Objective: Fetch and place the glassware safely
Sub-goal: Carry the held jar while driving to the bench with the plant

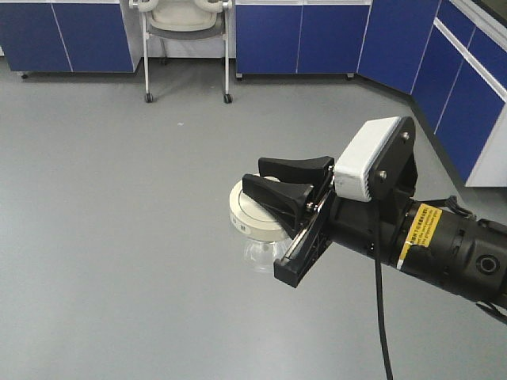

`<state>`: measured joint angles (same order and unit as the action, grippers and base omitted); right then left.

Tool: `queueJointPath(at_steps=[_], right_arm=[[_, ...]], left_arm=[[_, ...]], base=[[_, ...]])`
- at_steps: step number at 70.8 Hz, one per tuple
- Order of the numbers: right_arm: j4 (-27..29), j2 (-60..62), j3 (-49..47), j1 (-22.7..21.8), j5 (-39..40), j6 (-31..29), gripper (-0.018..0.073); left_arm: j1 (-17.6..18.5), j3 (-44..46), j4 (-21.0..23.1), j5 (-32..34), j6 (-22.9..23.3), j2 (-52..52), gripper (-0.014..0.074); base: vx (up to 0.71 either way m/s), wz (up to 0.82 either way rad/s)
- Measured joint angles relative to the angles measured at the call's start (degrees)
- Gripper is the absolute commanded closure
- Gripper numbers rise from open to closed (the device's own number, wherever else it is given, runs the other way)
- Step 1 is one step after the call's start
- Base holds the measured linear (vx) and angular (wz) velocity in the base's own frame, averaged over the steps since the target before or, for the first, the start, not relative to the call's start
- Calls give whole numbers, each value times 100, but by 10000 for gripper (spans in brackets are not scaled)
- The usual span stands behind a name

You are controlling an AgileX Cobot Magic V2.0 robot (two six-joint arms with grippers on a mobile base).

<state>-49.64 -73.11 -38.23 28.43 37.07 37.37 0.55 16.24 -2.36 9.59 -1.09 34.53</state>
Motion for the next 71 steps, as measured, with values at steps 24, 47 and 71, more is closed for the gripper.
queueJointPath(at_steps=[24,47,71], right_arm=[[7,0,0,0,-24,0,563],[7,0,0,0,-37,0,563],[13,0,0,0,-44,0,563]], left_arm=[[0,0,0,0,0,0,603],[0,0,0,0,0,0,603],[0,0,0,0,0,0,603]], base=[[57,0],[55,-1],[53,-4]])
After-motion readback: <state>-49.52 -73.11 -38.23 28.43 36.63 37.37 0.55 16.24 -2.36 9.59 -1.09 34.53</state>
